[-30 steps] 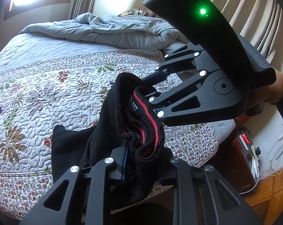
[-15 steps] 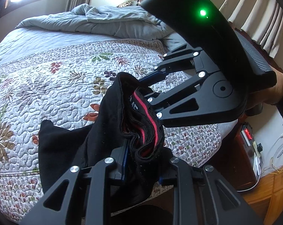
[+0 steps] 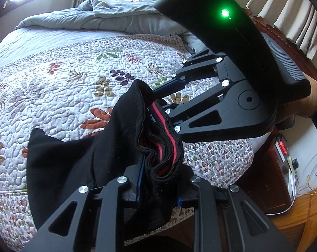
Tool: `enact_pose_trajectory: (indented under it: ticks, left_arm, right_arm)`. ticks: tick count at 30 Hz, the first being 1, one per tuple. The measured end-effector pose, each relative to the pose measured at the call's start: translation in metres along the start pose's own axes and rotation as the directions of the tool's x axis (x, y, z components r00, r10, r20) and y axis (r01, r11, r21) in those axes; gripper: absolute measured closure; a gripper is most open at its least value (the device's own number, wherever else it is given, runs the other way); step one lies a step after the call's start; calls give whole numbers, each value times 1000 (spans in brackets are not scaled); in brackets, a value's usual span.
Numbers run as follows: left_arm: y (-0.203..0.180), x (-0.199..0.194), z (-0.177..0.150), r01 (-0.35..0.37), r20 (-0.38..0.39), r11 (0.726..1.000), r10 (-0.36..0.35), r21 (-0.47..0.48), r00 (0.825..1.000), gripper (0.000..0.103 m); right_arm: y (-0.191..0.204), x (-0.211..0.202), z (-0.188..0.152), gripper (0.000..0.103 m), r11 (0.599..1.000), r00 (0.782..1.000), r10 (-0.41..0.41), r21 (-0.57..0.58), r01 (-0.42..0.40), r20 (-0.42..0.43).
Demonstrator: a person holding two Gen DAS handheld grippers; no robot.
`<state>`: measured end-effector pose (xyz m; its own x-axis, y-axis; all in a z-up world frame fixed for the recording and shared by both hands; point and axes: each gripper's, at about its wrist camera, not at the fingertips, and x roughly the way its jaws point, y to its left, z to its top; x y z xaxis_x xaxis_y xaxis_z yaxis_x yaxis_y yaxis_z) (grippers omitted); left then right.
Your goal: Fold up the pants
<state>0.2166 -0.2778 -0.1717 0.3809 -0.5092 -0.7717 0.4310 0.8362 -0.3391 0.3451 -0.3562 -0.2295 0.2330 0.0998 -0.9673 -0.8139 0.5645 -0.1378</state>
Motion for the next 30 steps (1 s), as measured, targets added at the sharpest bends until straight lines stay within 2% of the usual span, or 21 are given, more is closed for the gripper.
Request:
enact_pose_trajectory:
  ticks: [10, 22, 27, 30]
  left_arm:
    - [-16, 38, -15, -11, -56, 1000, 12, 17, 998, 80]
    - [-21, 63, -26, -23, -105, 999, 26, 28, 994, 78]
    - [-18, 69, -31, 5, -122, 999, -1, 33, 993, 74]
    - [-15, 69, -35, 35, -131, 999, -30, 32, 991, 72]
  right_arm:
    - [-5, 28, -32, 71, 1000, 1000, 5, 17, -4, -25]
    - [-5, 49, -57, 71, 997, 999, 34, 73, -33, -14]
    - [-4, 53, -72, 67, 987, 1000, 29, 159, -28, -4]
    - [-5, 54, -83, 69, 975, 1000, 28, 221, -28, 0]
